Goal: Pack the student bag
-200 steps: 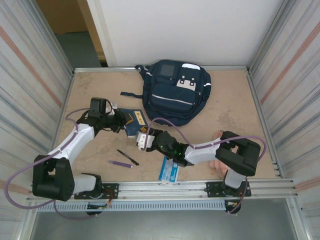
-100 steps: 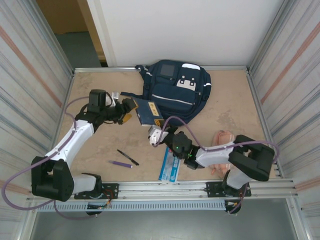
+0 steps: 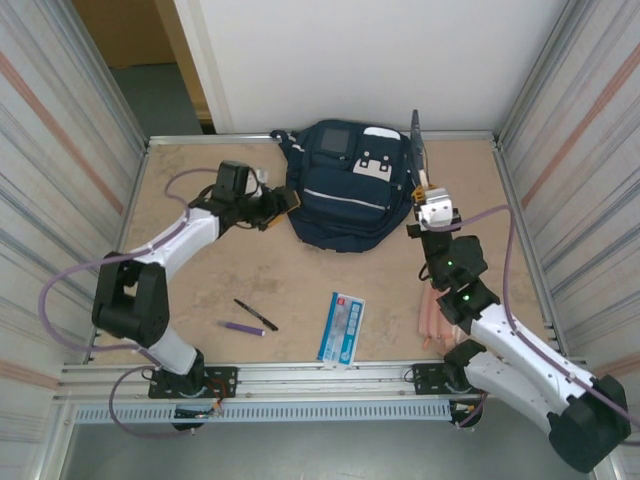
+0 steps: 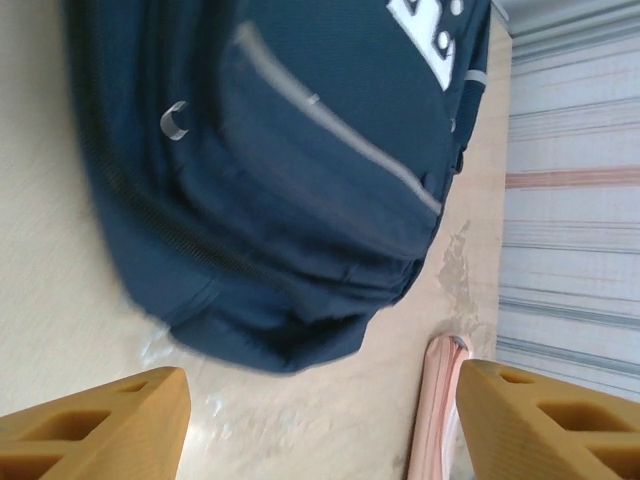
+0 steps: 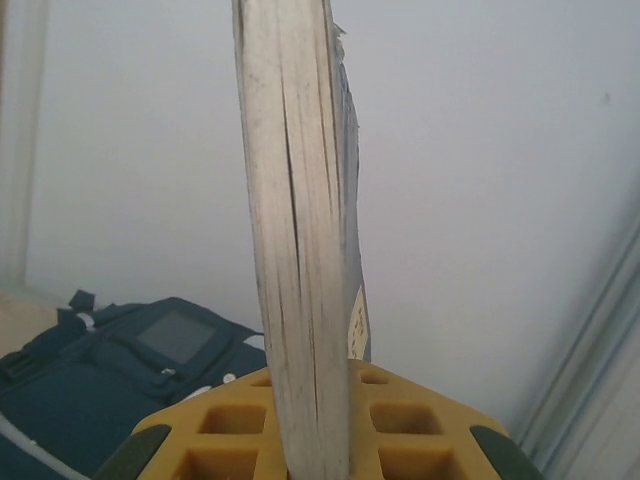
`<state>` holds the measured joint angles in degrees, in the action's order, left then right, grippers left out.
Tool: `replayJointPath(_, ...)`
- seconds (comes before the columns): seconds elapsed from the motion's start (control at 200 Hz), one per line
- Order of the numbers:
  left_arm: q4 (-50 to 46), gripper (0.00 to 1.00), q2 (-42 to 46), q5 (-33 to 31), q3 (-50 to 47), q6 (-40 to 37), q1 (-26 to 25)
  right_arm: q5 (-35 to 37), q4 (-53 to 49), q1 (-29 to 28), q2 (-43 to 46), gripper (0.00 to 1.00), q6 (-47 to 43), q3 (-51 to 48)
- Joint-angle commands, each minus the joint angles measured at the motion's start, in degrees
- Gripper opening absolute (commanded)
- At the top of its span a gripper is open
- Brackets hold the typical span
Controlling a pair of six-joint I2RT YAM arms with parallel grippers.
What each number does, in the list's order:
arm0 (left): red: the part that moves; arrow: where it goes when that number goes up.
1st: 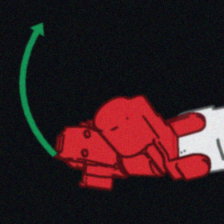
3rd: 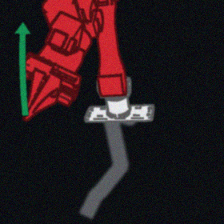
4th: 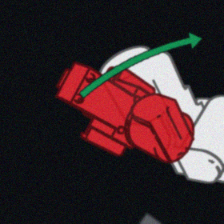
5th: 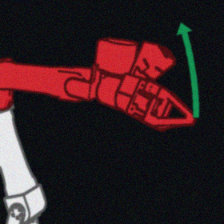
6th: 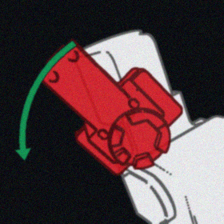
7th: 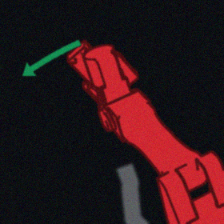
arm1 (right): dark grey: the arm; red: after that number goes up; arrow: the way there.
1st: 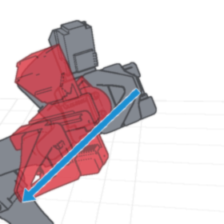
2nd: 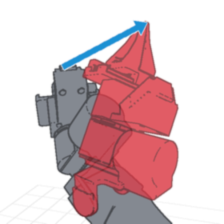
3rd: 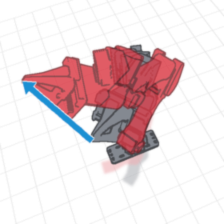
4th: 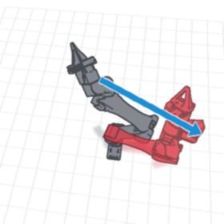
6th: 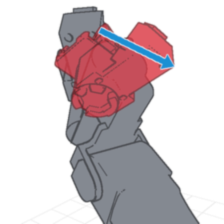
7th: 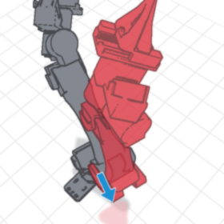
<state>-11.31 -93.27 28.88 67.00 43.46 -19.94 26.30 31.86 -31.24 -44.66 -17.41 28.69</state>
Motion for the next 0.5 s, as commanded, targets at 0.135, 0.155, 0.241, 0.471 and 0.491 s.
replayJointPath(0.135,-7.2,0.69,-13.4,-6.0,15.3,-9.5,-1.4,-5.4,-8.6,3.2,4.1,0.00,8.5,-0.4)
replayJointPath(0.155,-7.4,0.68,-14.6,-5.6,16.5,-10.1,-1.4,-5.9,-9.7,3.2,4.1,0.00,8.5,0.1)
replayJointPath(0.241,-9.3,0.67,-20.3,-3.0,22.6,-12.3,-0.6,-7.8,-13.2,3.2,5.2,0.00,8.5,1.0)
replayJointPath(0.471,-13.7,0.61,-32.1,-1.1,33.3,-15.3,0.1,-10.3,-15.6,3.3,6.4,0.00,9.5,1.0)
replayJointPath(0.491,-13.9,0.61,-32.8,-1.0,33.7,-15.5,0.1,-10.5,-15.6,3.3,6.7,0.00,9.6,0.7)
